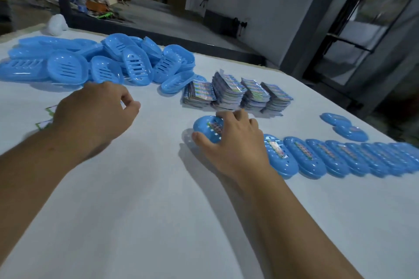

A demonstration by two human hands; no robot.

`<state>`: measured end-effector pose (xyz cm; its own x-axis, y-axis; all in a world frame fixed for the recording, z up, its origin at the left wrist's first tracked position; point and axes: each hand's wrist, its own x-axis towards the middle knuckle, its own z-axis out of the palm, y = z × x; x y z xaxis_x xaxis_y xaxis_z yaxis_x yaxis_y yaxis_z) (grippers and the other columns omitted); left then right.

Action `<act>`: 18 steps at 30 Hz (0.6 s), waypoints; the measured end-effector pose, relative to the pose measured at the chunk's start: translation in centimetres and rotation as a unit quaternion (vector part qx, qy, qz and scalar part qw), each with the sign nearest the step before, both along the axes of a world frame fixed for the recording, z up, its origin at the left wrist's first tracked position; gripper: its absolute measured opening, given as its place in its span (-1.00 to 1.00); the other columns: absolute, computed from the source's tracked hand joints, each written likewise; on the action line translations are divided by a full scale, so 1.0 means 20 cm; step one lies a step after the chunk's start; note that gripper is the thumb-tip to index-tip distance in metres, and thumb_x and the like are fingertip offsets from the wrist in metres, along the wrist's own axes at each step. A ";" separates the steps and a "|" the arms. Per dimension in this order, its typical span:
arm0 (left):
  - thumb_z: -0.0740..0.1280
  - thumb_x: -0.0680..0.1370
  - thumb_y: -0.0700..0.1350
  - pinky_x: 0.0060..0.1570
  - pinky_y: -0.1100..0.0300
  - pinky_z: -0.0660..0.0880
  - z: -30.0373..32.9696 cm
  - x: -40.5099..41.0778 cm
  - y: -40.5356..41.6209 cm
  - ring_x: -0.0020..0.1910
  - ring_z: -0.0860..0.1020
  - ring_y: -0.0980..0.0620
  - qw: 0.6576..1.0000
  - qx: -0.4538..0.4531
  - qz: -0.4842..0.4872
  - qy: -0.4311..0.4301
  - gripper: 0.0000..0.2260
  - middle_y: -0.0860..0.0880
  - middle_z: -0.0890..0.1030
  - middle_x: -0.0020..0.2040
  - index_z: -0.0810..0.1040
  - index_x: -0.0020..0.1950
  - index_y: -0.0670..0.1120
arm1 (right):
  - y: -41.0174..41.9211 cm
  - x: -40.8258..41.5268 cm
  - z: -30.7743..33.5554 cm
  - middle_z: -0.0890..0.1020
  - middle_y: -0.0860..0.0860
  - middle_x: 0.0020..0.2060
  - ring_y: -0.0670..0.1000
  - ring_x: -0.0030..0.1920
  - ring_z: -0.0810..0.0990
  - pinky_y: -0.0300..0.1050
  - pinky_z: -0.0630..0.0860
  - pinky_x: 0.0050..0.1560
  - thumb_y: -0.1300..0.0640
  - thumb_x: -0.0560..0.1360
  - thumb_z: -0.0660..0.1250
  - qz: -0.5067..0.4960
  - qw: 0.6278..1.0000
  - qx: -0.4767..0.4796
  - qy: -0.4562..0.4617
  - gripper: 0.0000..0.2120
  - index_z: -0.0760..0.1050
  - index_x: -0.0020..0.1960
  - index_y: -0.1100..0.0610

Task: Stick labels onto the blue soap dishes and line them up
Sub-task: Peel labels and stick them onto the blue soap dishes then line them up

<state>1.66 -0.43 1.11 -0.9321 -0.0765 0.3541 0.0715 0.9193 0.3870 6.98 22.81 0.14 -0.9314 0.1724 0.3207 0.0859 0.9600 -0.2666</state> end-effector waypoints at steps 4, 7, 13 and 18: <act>0.29 0.55 0.21 -0.04 -0.11 0.58 0.02 0.03 0.01 -0.14 0.58 -0.16 1.000 0.022 -0.012 -0.015 -0.80 -0.11 0.63 -0.08 0.54 -0.15 0.12 | 0.10 0.15 -0.04 0.49 -0.01 0.19 0.15 0.21 0.42 0.11 0.33 0.21 -0.44 0.39 0.18 -0.065 0.997 0.039 0.002 -0.34 0.44 0.34 -0.07; 0.33 0.54 0.20 -0.04 -0.13 0.59 0.03 0.04 0.02 -0.17 0.58 -0.17 0.999 0.031 -0.013 -0.020 -0.79 -0.12 0.62 -0.13 0.52 -0.19 0.12 | 0.13 0.21 -0.06 0.49 -0.02 0.19 0.16 0.22 0.42 0.10 0.31 0.19 -0.45 0.39 0.16 -0.094 0.994 0.048 0.014 -0.33 0.46 0.34 -0.08; 0.34 0.53 0.21 -0.04 -0.12 0.59 0.03 0.04 0.00 -0.16 0.58 -0.15 0.999 0.038 -0.011 -0.025 -0.79 -0.09 0.63 -0.13 0.50 -0.23 0.13 | 0.16 0.23 -0.07 0.49 -0.05 0.28 0.16 0.28 0.39 0.09 0.30 0.23 -0.44 0.43 0.17 -0.116 0.993 0.029 0.004 -0.30 0.41 0.45 -0.09; 0.34 0.55 0.19 -0.06 -0.09 0.58 0.03 0.04 -0.01 -0.14 0.58 -0.15 0.999 0.035 -0.016 -0.022 -0.79 -0.07 0.65 -0.11 0.52 -0.20 0.11 | 0.20 0.23 -0.07 0.51 -0.04 0.27 0.15 0.26 0.40 0.08 0.31 0.22 -0.39 0.43 0.30 -0.126 0.991 -0.008 0.033 -0.40 0.43 0.39 -0.16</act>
